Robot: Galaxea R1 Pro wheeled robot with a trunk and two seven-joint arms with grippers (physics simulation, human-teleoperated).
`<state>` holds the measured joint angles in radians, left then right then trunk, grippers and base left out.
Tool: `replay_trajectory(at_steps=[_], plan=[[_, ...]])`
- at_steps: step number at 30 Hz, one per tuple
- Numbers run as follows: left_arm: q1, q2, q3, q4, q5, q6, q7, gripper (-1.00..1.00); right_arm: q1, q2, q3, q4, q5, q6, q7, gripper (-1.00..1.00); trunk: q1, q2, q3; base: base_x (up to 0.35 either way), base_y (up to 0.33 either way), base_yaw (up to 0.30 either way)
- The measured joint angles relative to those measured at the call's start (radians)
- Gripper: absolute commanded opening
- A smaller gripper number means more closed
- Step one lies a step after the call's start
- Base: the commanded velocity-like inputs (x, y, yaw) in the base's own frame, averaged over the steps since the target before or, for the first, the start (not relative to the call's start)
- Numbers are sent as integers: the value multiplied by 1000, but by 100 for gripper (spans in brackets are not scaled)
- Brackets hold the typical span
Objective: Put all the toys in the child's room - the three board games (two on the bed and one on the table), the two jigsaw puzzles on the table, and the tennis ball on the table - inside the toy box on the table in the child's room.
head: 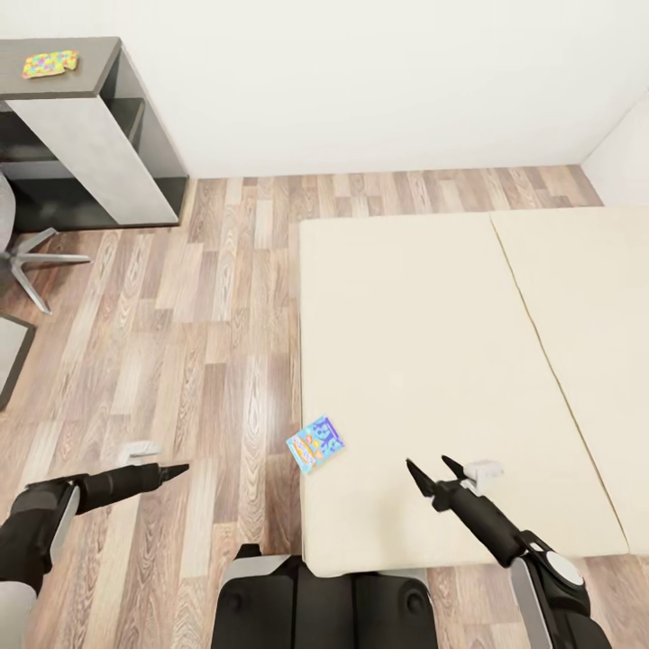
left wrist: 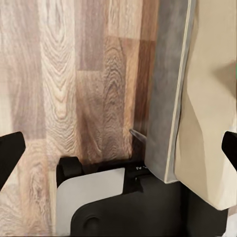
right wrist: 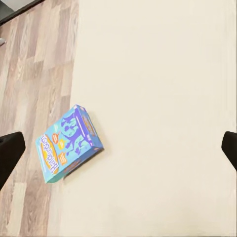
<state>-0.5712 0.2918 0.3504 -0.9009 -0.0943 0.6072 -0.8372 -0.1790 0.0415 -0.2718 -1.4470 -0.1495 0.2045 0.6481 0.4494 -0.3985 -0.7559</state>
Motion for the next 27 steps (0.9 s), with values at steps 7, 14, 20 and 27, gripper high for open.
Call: replay_trajectory(at_steps=[7,14,20,27], plan=[[0,-36,-60,0,0,1,178,100,0,4,59,5,120,8,-157,100,0,0,11,0,0,0],[-1,-74,-73,0,1,3,365,100,-1,6,95,13,161,17,-322,100,0,0,23,0,0,0],[-2,-79,-74,1,0,2,395,100,-2,8,120,43,165,19,-428,100,0,0,32,0,0,0],[-2,-81,-82,2,0,0,420,100,-3,11,124,63,165,20,-538,100,0,0,44,0,0,0]])
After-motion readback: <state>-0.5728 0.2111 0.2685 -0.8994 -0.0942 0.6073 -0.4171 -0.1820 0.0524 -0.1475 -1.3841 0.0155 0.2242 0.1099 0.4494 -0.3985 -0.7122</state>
